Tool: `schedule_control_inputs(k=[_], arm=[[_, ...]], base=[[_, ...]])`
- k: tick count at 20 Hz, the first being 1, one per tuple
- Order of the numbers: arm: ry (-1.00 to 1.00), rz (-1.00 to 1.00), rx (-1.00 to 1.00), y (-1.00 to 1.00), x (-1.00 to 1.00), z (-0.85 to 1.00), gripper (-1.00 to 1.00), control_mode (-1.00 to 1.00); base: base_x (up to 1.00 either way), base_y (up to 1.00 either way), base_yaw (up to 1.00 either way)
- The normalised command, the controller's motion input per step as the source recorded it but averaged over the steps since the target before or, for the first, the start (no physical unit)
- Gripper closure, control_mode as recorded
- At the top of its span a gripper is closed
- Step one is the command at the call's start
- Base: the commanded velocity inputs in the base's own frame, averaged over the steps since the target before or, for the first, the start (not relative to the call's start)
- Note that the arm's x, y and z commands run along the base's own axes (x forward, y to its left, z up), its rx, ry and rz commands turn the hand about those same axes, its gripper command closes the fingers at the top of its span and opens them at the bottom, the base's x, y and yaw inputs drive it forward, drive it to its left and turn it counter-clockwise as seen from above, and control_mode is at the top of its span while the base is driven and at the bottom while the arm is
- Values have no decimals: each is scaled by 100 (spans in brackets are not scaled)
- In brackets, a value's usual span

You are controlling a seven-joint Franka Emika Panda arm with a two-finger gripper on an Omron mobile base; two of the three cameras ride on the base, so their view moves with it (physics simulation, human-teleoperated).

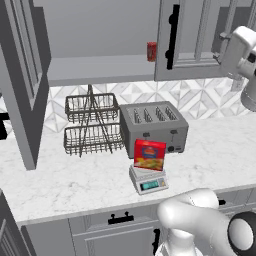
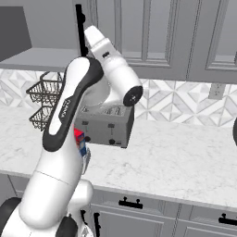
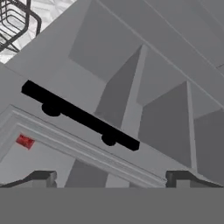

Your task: Pick the boxed food and place it on the digital scale for weighing, and close the cabinet.

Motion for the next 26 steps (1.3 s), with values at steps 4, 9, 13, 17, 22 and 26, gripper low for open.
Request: schedule_control_inputs(k=[4,9,13,17,22,26], arm=[[-1,0,16,34,-100,24,-100,-100],[3,1,19,38,-100,24,-100,-100],[1,0,4,84,-68,-12,-100,-100],[-1,0,0,85,-17,-16,-100,-100],[-1,0,0,74,-14,0,-100,-100],[-1,0,0,74,-26,0,-100,-100]], base=[[0,0,0],[0,0,0],[0,0,0],[0,0,0],[0,0,0],[0,0,0]])
